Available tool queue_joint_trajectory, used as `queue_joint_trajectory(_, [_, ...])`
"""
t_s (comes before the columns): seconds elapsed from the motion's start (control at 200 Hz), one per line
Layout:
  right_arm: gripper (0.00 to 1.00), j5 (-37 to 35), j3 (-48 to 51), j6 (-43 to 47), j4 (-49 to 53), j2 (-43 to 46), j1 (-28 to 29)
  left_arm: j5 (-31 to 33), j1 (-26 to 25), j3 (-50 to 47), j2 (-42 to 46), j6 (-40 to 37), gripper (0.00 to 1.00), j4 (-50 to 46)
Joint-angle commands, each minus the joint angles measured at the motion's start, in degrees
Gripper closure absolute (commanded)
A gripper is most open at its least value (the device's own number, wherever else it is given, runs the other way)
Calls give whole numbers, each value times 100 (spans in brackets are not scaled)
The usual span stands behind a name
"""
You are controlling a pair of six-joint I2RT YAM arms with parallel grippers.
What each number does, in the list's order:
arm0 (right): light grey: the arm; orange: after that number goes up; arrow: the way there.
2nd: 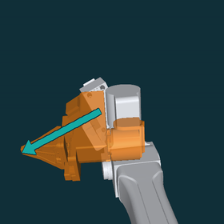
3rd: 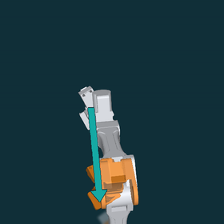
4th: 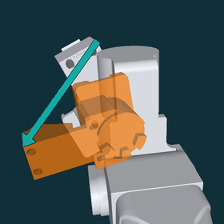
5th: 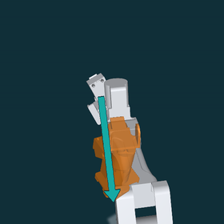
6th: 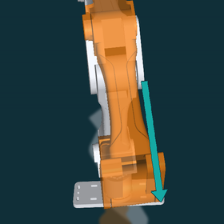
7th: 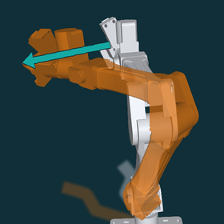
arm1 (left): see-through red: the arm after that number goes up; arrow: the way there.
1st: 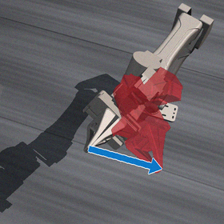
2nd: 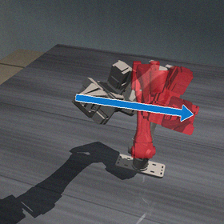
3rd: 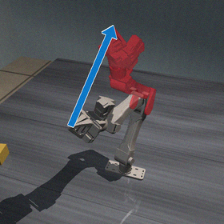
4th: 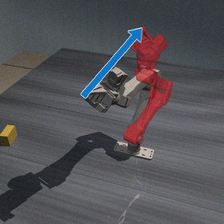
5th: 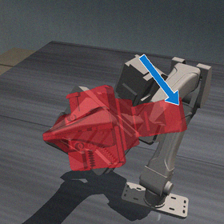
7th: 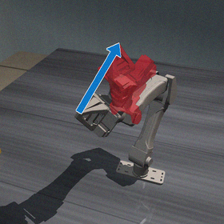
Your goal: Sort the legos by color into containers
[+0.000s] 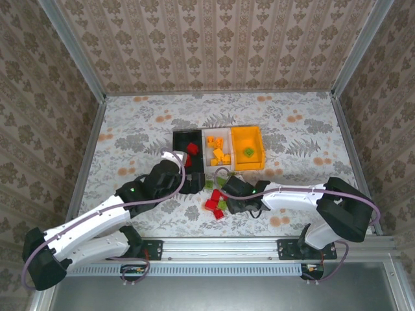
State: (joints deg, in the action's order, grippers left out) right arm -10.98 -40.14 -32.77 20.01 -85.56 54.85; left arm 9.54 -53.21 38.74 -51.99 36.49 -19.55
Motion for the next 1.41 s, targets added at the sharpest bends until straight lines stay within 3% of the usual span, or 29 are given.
queue_joint_trajectory(0.0, [53,-172,-90,90,-95,-129,59,123,-8,-89,93,146,0,-71])
queue_joint_trajectory(0.305, [68,41,62,48,379,737,228,179,3,-227,165,209,0,-141])
queue_joint_trajectory(0.465, [70,372,-37,106,676,1614,242,341,34,-416,406,243,0,-350])
queue_joint_trajectory(0.565, [70,391,-588,300,768,1688,220,472,61,-607,715,313,0,-578])
queue_joint_trajectory(0.73, [70,625,-2018,631,538,635,58,579,110,-990,1344,591,0,-895])
queue_joint_trajectory(0.915, [70,780,-3844,670,606,-1270,-327,640,157,-1267,1974,802,0,-1232])
queue_joint_trajectory(1.19, [68,306,-5994,409,1040,-3299,-716,351,225,-1401,2145,768,0,-1150])
queue_joint_trajectory(1.33, [62,334,-6745,235,1286,-3949,-864,173,246,-1431,1931,650,0,-948])
queue_joint_trajectory(1.4, [51,387,-6967,274,1265,-4072,-867,78,258,-1393,1760,576,0,-874])
